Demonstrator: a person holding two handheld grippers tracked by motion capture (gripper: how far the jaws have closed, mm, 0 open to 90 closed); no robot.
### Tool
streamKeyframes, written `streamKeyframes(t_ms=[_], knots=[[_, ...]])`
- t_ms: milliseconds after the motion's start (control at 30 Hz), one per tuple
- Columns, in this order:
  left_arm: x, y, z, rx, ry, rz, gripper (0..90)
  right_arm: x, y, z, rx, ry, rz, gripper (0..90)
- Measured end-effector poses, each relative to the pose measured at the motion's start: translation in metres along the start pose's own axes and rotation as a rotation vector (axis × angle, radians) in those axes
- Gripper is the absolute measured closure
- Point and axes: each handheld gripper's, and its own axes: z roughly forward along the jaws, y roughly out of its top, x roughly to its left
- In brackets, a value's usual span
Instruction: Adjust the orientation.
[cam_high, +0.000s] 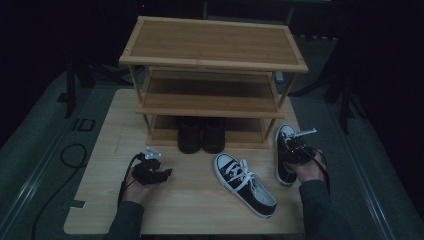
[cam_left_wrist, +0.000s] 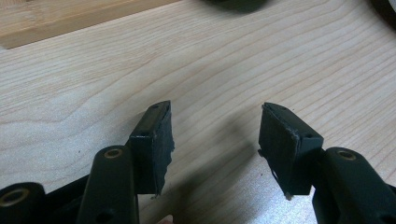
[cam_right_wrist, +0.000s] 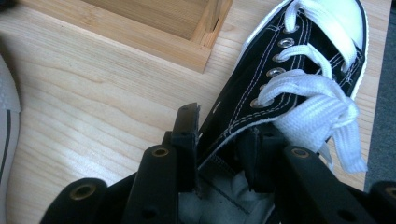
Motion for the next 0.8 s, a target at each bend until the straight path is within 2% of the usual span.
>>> streamKeyframes(t_ms=[100, 300, 567, 800], knots=[[0.0001, 0.0, 0.0, 0.0, -0.001, 0.0, 45.1, -0.0005, 0.0009, 0.0033, 0.007, 0.003, 0.004, 70.7], [0.0011, -0.0001, -0.0003, 0.0, -0.007, -0.006, 45.1, -0.0029, -0.0016, 0.0041, 0.013, 0.018, 0.034, 81.4], [0.0008, -0.0002, -0.0003, -0.001, -0.005, -0.005, 45.1, -0.0019, -0.0046, 0.004, -0.005, 0.013, 0.064, 84.0], [0.0015, -0.0002, -0.0005, 0.002, -0.008, -0.003, 45.1, -0.0012, -0.0052, 0.0022, 0.006, 0.012, 0.082, 86.6]])
